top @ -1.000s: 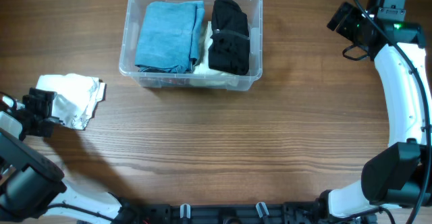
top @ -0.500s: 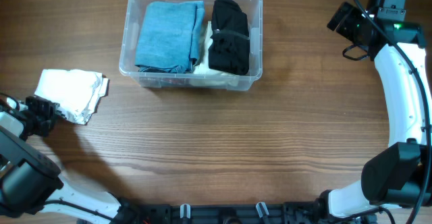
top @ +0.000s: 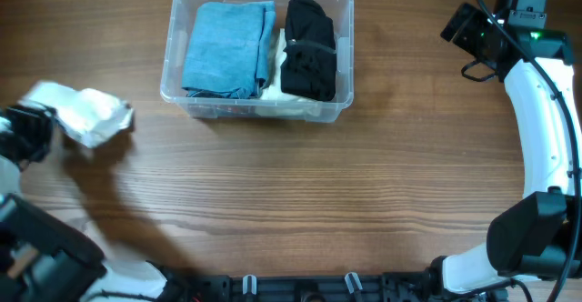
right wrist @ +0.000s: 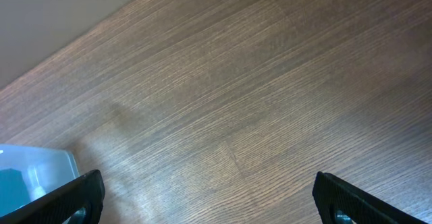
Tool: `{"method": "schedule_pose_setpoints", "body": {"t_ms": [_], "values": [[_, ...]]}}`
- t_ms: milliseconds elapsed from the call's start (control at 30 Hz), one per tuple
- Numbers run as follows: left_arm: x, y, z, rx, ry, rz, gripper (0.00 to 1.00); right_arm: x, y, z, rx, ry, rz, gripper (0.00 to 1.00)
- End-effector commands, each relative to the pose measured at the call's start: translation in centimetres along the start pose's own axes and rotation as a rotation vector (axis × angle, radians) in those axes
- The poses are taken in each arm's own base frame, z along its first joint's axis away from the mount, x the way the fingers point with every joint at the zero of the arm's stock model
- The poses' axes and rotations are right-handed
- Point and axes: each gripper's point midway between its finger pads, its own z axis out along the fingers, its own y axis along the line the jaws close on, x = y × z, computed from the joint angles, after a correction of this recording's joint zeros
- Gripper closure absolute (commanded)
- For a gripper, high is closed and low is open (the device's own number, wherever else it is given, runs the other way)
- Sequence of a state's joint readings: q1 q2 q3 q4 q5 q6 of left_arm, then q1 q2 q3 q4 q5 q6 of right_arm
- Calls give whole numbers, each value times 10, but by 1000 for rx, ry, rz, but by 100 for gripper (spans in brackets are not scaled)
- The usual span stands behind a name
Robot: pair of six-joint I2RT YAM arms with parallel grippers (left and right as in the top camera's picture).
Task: Pack container
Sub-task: 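Lift the white T-shirt with the left gripper and carry it over the bin, then lower the white T-shirt onto the denim in the bin and release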
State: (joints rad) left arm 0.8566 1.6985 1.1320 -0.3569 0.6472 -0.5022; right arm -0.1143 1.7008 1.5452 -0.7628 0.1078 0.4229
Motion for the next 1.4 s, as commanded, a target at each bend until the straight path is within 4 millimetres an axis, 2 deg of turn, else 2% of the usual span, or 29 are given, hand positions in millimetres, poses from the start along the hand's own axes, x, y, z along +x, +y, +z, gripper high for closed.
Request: {"method": "schedule_pose_setpoints", "body": {"t_ms": [0, 100, 167, 233, 333, 433, 533, 633, 733, 967, 1133, 1267, 1367], "values": [[-10, -94, -62, 212, -92, 148, 96, 3, 1, 5, -1, 13, 8, 0], [1, -138, -93, 282, -143, 253, 96, 3, 1, 5, -1, 13, 8, 0], [17, -175, -114, 354, -171, 335, 96, 3, 1, 5, -2, 13, 7, 0], [45, -218, -134, 458, -178, 419, 96, 3, 1, 5, -1, 13, 8, 0], [100, -279, -155, 638, -147, 579, 96, 3, 1, 5, -1, 13, 8, 0], [156, -322, -162, 799, -78, 706, 96, 3, 1, 5, -1, 13, 8, 0], [203, -345, -150, 883, -27, 826, 96, 3, 1, 5, -1, 13, 8, 0], [240, -350, -112, 860, 40, 864, 96, 3, 1, 5, -1, 13, 8, 0], [264, -348, -79, 847, 119, 865, 96, 3, 1, 5, -2, 13, 7, 0], [280, -320, -1, 749, 235, 829, 96, 3, 1, 5, -1, 13, 8, 0], [304, -299, 29, 732, 369, 812, 96, 3, 1, 5, -2, 13, 7, 0], [308, -289, 37, 695, 402, 797, 96, 3, 1, 5, -1, 13, 8, 0], [303, -286, 39, 681, 396, 793, 95, 3, 1, 5, -1, 13, 8, 0]]}}
